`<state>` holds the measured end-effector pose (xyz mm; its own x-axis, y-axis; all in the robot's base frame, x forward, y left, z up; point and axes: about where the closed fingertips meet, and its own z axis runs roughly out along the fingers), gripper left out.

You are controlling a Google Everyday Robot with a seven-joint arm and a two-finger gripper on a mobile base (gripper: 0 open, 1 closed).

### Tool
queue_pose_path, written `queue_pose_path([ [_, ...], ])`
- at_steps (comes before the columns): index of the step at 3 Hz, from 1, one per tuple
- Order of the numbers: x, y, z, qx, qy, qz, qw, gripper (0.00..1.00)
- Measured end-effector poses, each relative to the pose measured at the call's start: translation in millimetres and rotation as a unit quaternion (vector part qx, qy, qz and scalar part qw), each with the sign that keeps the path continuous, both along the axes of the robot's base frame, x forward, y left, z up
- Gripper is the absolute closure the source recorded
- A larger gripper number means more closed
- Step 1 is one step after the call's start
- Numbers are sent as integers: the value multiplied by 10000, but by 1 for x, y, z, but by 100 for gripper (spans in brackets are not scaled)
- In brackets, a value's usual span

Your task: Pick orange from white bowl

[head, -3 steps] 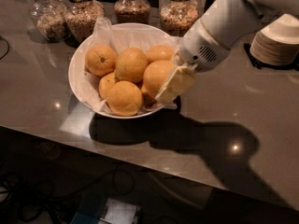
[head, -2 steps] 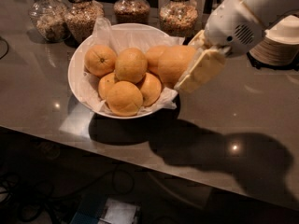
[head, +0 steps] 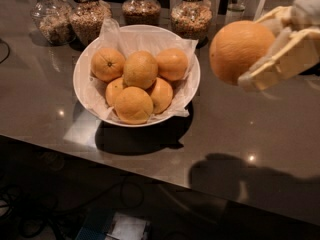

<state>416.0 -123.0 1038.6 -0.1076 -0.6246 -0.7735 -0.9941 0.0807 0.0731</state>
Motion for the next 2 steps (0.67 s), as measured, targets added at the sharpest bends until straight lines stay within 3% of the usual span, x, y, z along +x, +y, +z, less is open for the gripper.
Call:
queue_pose_path([
  [1,-27,-20,10,913,15,16,9958,100],
  [2,-29,-19,26,1201,-85,-90,9927,100],
])
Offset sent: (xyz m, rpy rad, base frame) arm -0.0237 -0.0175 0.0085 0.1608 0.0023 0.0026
